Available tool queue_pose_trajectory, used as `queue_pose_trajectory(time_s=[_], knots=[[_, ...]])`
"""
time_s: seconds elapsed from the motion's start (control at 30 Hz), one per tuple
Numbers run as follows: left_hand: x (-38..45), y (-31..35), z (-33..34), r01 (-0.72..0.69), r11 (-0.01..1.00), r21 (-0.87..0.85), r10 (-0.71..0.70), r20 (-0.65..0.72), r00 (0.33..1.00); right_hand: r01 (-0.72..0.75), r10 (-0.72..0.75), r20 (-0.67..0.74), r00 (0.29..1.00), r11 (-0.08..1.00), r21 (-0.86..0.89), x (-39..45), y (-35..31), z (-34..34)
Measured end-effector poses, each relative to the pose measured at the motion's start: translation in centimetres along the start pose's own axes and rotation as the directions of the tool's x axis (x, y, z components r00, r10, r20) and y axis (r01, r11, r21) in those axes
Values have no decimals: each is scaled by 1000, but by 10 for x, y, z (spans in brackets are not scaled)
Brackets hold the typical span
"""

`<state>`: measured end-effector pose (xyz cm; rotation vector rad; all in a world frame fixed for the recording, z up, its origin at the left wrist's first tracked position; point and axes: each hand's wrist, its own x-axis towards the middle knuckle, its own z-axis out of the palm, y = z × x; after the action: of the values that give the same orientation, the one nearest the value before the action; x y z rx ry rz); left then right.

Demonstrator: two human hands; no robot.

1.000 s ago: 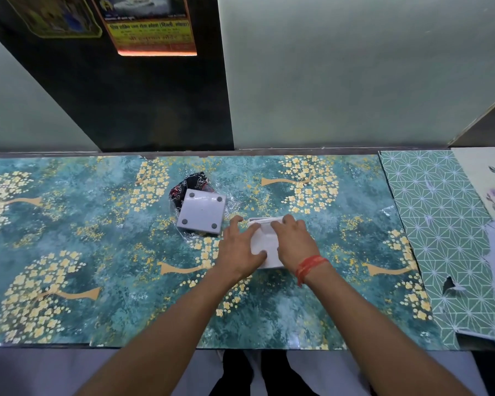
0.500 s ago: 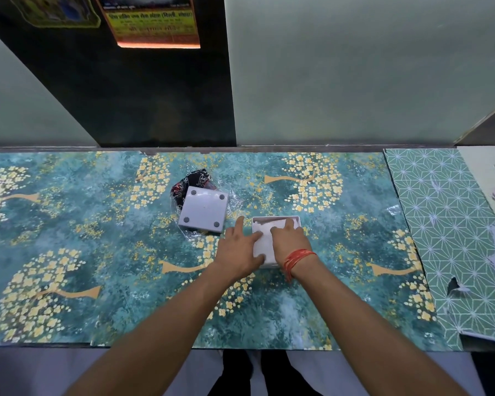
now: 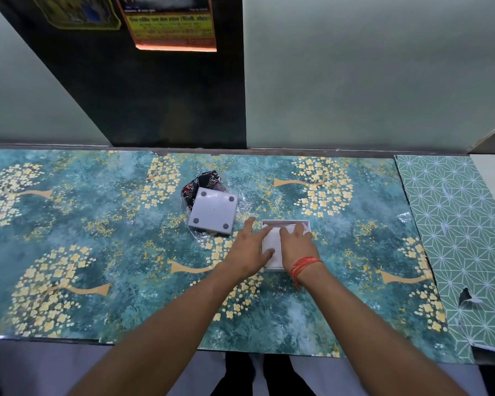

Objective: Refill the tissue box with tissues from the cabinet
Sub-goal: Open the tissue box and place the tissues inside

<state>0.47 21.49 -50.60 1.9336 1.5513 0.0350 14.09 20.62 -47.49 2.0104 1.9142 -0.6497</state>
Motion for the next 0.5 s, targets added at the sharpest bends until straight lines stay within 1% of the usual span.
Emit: queue_pose_trajectory(time_s=[0.03, 0.07, 0.1, 0.13, 0.17, 0.2, 0.23, 0.27, 0.33, 0.43, 0.5], knots=[[-1, -3, -4, 7, 991, -133, -17, -76, 997, 1, 0, -14, 1000, 1000, 22, 0, -2, -2], [-1, -6, -10, 21, 968, -250, -66, -174, 983, 8, -3, -53, 999, 997, 82, 1, -6, -6], [2, -11, -18, 44, 938, -342, -145, -275, 950, 24, -4, -106, 994, 981, 191, 3, -12, -10], [6, -17, -26, 79, 913, -401, -236, -360, 903, 45, 10, -161, 987, 942, 333, 7, -19, -14], [11, -25, -35, 132, 897, -423, -321, -415, 851, 71, 28, -199, 980, 878, 473, 12, -28, -19], [17, -33, -43, 207, 886, -414, -391, -430, 814, 88, 44, -206, 978, 803, 589, 19, -39, -23], [22, -42, -51, 291, 875, -386, -445, -408, 797, 94, 50, -192, 980, 737, 670, 28, -50, -24], [27, -50, -56, 371, 860, -352, -490, -359, 794, 80, 46, -157, 987, 703, 707, 36, -62, -25], [35, -64, -61, 467, 825, -317, -552, -276, 787, 18, 34, -61, 998, 715, 699, 53, -80, -23], [34, -72, -64, 473, 792, -385, -582, -243, 776, -60, 48, 37, 998, 730, 681, 68, -92, -13], [30, -73, -67, 488, 764, -422, -608, -218, 763, -64, 52, 38, 998, 725, 686, 72, -96, -7]])
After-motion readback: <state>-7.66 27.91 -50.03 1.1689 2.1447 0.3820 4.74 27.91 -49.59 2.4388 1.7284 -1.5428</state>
